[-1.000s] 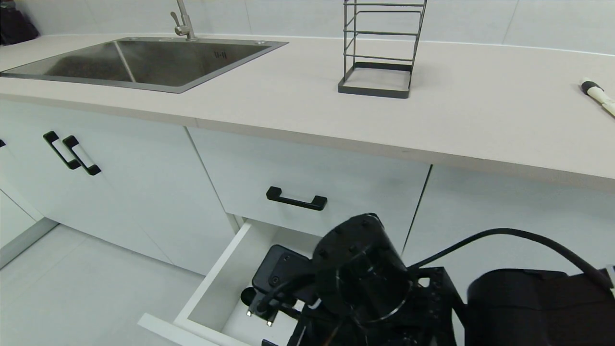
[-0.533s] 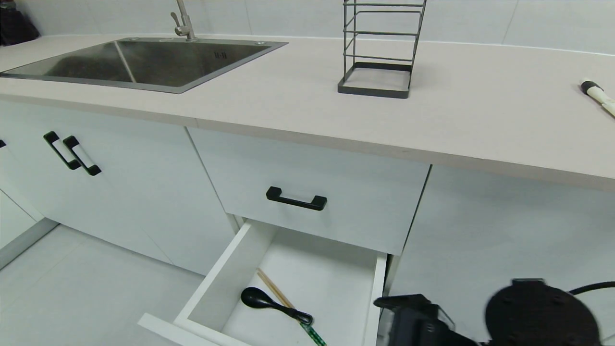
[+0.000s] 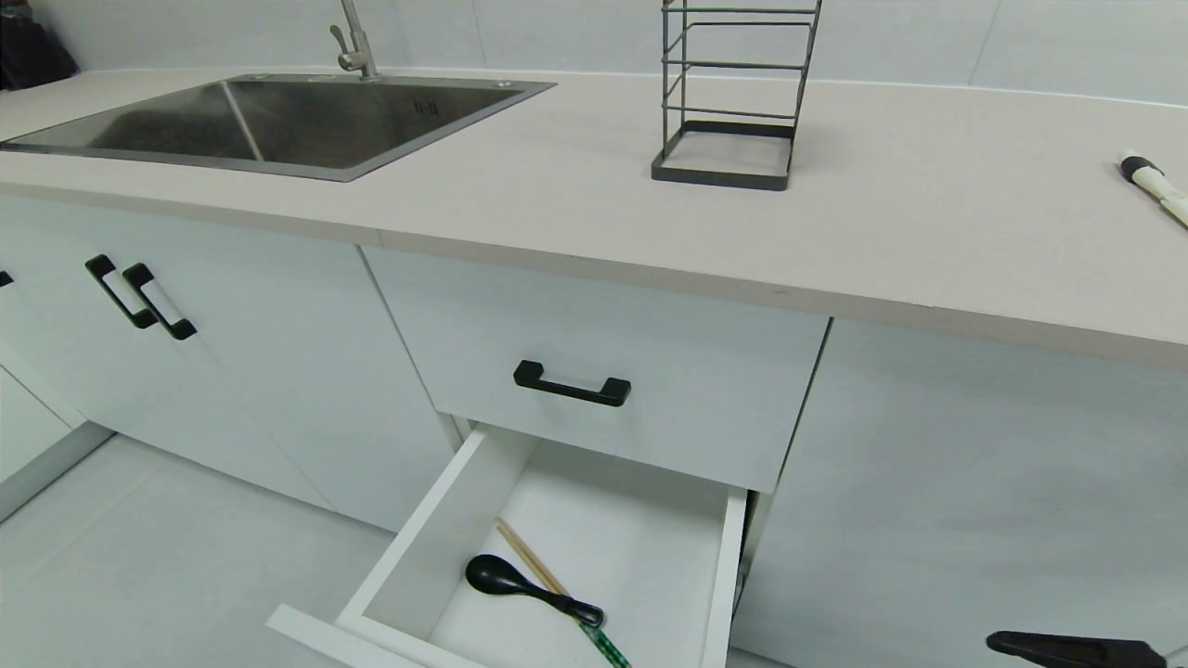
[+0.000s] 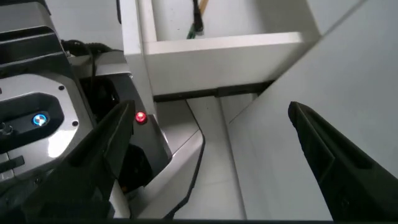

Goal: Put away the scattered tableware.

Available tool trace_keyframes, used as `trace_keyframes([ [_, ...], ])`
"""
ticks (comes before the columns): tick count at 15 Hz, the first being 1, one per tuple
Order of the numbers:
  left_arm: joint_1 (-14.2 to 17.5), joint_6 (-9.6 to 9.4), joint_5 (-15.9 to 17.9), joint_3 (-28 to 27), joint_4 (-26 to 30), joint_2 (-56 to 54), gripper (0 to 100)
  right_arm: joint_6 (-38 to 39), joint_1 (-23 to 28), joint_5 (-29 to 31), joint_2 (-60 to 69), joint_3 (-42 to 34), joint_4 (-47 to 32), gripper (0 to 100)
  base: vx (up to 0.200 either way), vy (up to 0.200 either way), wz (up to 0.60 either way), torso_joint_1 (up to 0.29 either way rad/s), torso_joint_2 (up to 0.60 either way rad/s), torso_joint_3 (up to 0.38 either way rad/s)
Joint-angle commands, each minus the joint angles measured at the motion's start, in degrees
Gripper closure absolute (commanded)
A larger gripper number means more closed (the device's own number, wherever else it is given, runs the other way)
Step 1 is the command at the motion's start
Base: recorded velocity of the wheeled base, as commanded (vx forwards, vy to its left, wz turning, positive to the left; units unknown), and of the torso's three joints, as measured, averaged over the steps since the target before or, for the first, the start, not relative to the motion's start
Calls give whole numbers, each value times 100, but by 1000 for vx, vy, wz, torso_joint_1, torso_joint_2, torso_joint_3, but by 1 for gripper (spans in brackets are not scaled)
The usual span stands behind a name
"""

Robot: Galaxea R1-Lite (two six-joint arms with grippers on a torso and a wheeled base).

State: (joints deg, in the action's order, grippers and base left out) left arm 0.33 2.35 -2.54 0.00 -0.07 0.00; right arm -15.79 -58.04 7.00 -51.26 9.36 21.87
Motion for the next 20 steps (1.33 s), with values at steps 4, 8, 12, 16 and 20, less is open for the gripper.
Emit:
trace_keyframes([
  [4, 2, 2, -1, 0, -1, 0, 0, 190, 821, 30, 2278, -752, 1, 0, 0, 0, 0, 0, 0, 0],
  [8, 2, 2, -1, 0, -1, 0, 0, 515, 3466, -621, 3113, -769, -271, 0, 0, 0, 0, 0, 0, 0],
  [12, 2, -7, -1, -9, -1, 0, 0, 550, 5241, -1447, 3210, -769, -368, 0, 0, 0, 0, 0, 0, 0],
  [16, 2, -7, -1, 0, -1, 0, 0, 700, 5619, -1649, 3984, -927, -1159, 0, 0, 0, 0, 0, 0, 0],
  [20, 2, 2, -1, 0, -1, 0, 0, 717, 5804, -1913, 5126, -884, -2046, 0, 0, 0, 0, 0, 0, 0],
])
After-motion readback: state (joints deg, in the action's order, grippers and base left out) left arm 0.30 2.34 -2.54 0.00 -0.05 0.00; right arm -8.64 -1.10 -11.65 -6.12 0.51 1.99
